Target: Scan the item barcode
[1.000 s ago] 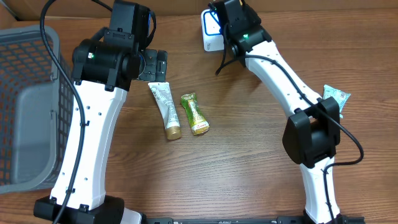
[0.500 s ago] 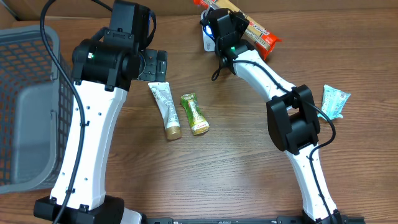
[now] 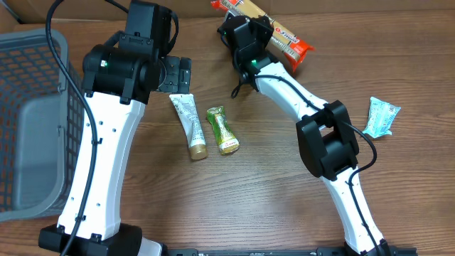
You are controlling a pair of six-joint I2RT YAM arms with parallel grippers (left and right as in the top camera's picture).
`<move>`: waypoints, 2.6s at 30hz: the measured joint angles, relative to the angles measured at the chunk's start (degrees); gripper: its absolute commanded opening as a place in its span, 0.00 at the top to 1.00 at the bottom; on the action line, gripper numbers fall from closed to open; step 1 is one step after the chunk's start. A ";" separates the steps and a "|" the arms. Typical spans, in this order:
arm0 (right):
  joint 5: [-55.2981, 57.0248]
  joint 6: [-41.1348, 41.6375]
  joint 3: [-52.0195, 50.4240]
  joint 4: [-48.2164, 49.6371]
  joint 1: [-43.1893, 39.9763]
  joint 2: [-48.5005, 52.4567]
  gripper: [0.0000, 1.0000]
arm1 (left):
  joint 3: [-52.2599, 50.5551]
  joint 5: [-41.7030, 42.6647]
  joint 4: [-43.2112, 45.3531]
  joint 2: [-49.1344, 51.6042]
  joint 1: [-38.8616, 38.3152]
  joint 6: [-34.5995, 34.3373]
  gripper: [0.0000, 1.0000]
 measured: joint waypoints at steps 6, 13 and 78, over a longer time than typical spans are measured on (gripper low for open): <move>1.97 19.06 -0.48 -22.71 0.46 -10.45 0.96 | 0.00 0.00 -0.02 0.00 0.00 0.00 0.00; -11.41 58.51 0.63 -51.60 -7.23 -32.37 0.96 | 0.00 -0.02 0.00 0.00 0.00 0.02 0.01; -61.99 72.96 -22.51 -47.08 8.33 -24.90 0.16 | 11.74 19.10 -13.60 0.42 31.08 0.24 0.01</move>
